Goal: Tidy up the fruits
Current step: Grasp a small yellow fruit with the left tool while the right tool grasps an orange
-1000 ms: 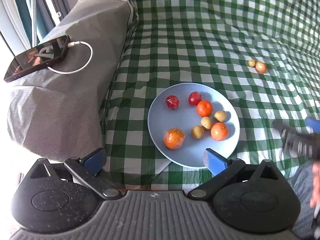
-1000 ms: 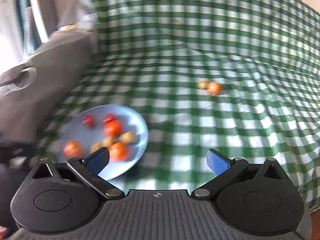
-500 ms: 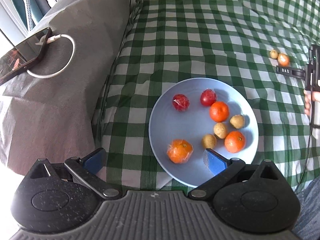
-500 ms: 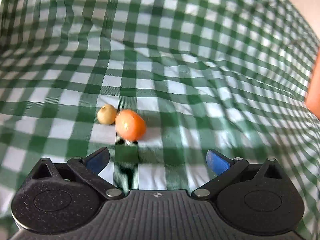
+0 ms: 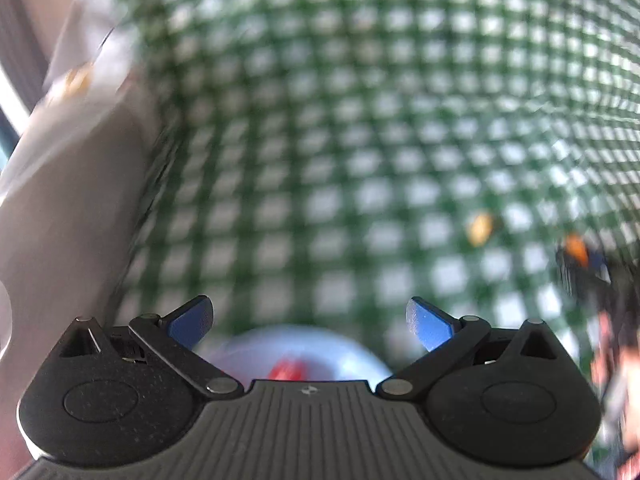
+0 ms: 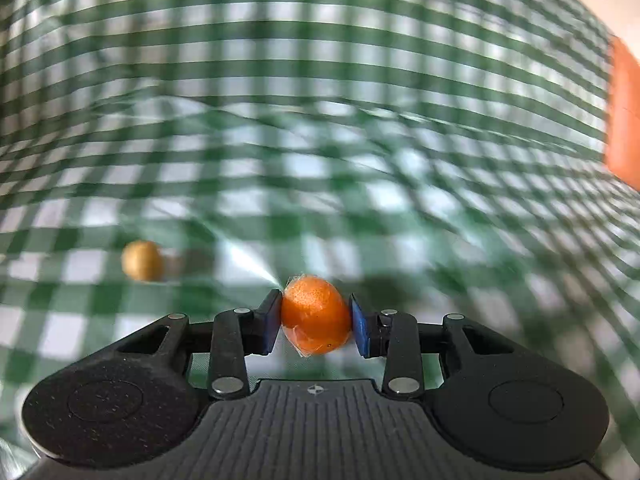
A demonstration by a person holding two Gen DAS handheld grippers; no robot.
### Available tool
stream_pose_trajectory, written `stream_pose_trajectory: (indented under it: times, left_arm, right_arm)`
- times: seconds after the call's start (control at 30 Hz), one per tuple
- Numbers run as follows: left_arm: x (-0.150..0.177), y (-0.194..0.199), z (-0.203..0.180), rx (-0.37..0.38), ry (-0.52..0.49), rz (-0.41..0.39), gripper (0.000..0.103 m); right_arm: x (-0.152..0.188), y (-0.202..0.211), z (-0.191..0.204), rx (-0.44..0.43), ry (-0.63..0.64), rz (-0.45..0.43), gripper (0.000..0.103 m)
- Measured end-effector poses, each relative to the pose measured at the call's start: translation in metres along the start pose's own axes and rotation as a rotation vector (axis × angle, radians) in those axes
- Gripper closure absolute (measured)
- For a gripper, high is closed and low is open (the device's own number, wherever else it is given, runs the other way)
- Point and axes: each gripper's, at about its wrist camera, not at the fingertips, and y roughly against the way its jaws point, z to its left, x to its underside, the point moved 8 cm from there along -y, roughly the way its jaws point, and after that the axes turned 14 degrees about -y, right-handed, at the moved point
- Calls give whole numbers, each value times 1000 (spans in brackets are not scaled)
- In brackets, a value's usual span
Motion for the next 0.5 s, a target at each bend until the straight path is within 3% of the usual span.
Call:
stream_pose_trajectory:
  times: [0.1,0.2,0.27,0.4,0.5]
  left_arm:
    - [-33,-34,-46,73,-73,-49,0]
    - [-50,-72,-86,160,-108,-46,0]
    - [-53,-99,-103,169,-130,-17,0]
    - [-54,-137,-109,123,-146,18,0]
    - [-52,-150,-108,168,-123,30,0]
  right_arm:
    - [13,9,-26,20,-35,-15,64]
    - [13,5,-37,-6,-87,-21,50]
    - [15,2,-40,-23,-110,-35,43]
    - [20,4,-42,-20,-110,-48,39]
    - [23,4,-44,-24,-122,-47,35]
